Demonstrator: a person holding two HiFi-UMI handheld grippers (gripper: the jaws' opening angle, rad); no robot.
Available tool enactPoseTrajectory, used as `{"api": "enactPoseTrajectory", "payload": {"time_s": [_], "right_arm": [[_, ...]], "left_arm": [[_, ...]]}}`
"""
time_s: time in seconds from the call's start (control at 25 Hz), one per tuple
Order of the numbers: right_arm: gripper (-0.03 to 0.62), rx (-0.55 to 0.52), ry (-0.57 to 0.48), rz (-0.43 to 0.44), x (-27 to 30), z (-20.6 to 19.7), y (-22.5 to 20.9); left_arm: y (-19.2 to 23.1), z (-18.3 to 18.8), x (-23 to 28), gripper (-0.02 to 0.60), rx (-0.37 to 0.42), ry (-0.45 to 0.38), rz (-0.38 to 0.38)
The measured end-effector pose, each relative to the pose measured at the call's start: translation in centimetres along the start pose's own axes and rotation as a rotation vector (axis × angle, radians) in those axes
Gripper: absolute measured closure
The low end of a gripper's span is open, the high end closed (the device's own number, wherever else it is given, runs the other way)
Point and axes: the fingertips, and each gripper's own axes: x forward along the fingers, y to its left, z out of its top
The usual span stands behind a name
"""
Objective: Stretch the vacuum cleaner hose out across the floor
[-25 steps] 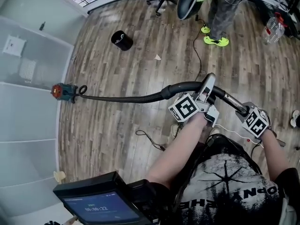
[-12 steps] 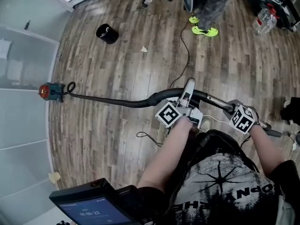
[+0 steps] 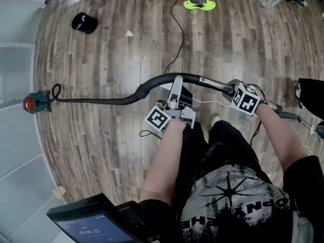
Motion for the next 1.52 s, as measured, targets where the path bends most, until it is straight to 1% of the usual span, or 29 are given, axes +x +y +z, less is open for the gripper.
{"api": "enactPoseTrajectory", "payload": {"time_s": [0.08,0.16,0.24,0.32,0.4,0.52,0.64,0.72,0.8,0.88,1.0,1.12,1.24,1.32,1.4,1.52], "right_arm": [[0.534,0.037,0.0,0.029,1.5,-1.2,-1.1],[0.534,0.043,0.008,0.055,3.5,-2.9,-2.0],[0.534,0.033,0.031,0.066,5.6,-5.0,-3.2],[0.534,0.037,0.065,0.08,8.0,-7.1,-4.2],[0.534,0.063,0.093,0.102,11.0,-9.0,-4.4],[0.534,0.119,0.113,0.126,16.0,-11.1,-4.9],[0.534,0.168,0.116,0.146,21.8,-12.5,-5.4],[0.534,0.172,0.116,0.157,26.0,-13.0,-5.9],[0.534,0.162,0.12,0.178,30.8,-13.9,-6.3],[0.534,0.146,0.135,0.194,35.5,-15.4,-7.2],[0.534,0.12,0.156,0.221,42.4,-17.9,-8.8],[0.539,0.068,0.2,0.244,47.9,-20.8,-9.7],[0.537,0.043,0.206,0.266,51.7,-23.4,-9.9],[0.537,0.061,0.206,0.273,53.6,-24.9,-9.7],[0.537,0.087,0.216,0.267,54.8,-26.3,-9.7],[0.539,0.121,0.215,0.243,56.0,-27.4,-10.0]], "left_arm": [[1.3,-1.6,-1.5,0.365,-0.006,0.006,0.031],[2.3,-3.6,-2.9,0.365,-0.007,0.02,0.054],[3.2,-5.3,-3.4,0.368,0.001,0.045,0.051],[4.0,-6.2,-3.5,0.374,0.041,0.082,0.037],[4.9,-6.4,-4.1,0.38,0.088,0.108,0.015],[7.0,-4.9,-5.1,0.403,0.131,0.094,-0.024],[9.5,-2.9,-5.8,0.407,0.207,0.097,-0.055],[11.5,-1.3,-6.3,0.408,0.258,0.085,-0.071],[13.5,0.7,-7.1,0.416,0.294,0.042,-0.091],[15.1,2.9,-8.0,0.423,0.33,-0.006,-0.128],[16.5,6.7,-9.5,0.423,0.422,-0.072,-0.163],[16.8,9.9,-11.4,0.428,0.488,-0.168,-0.161],[17.0,11.0,-13.6,0.433,0.52,-0.237,-0.132],[17.3,10.6,-14.6,0.436,0.544,-0.249,-0.095],[17.5,9.6,-15.0,0.445,0.576,-0.237,-0.063],[18.2,8.4,-15.0,0.507,0.618,-0.216,-0.026]]}}
